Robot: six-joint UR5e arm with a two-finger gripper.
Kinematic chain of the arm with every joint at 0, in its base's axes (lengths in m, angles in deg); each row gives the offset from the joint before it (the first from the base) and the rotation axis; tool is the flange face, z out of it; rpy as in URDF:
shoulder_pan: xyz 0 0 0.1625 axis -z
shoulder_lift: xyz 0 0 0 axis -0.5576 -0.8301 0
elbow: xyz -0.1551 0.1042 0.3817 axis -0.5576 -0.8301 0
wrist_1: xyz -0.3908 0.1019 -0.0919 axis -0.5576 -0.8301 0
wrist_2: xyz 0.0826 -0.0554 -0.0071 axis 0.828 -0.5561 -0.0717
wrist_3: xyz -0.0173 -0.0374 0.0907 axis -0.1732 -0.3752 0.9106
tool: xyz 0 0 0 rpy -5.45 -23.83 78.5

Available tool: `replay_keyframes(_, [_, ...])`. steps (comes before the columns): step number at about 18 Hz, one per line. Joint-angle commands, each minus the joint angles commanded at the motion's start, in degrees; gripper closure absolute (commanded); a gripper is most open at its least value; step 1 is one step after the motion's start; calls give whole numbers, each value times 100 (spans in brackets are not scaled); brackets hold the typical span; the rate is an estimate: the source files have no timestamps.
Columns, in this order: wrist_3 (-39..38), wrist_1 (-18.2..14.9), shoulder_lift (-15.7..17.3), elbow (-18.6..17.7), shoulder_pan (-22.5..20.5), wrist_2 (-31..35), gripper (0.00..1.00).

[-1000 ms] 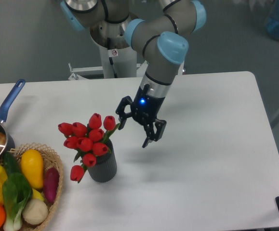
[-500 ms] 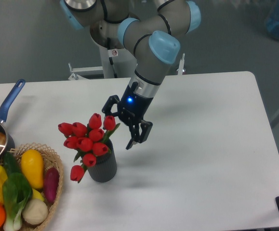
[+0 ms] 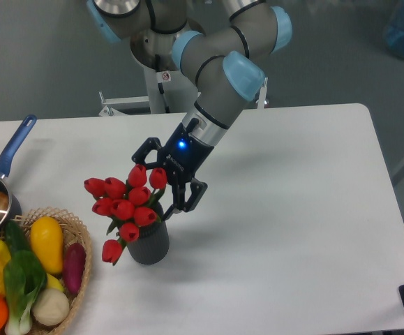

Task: Pick up the flowers from the vase
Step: 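Lower the gripper around the tulip stems and close it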

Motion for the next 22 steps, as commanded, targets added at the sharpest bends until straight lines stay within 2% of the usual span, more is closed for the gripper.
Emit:
replay_keyframes(6, [-185,0,0,-9,-17,-79,0])
replay_keyframes(11, [-255,-9,-35,-9,-26,-878,0])
replay_keyframes(15, [-255,-9,-79,-17,9,-941,1])
replay_keyframes(16, [-255,-9,-79,-9,9,-941,10])
replay_keyframes(17, [-255,-17,-88,-17,9,-941,24])
replay_keyframes(19, [-255,-26,-105,-70,0,-923,62])
replay_keyframes(20, [-255,-18,-106,-79,-9,-906,76])
replay_keyframes(21, [-255,-26,-106,-79,-17,-879,85])
replay_keyframes(22, [-246,-18,-97,-79,-26,-870,89])
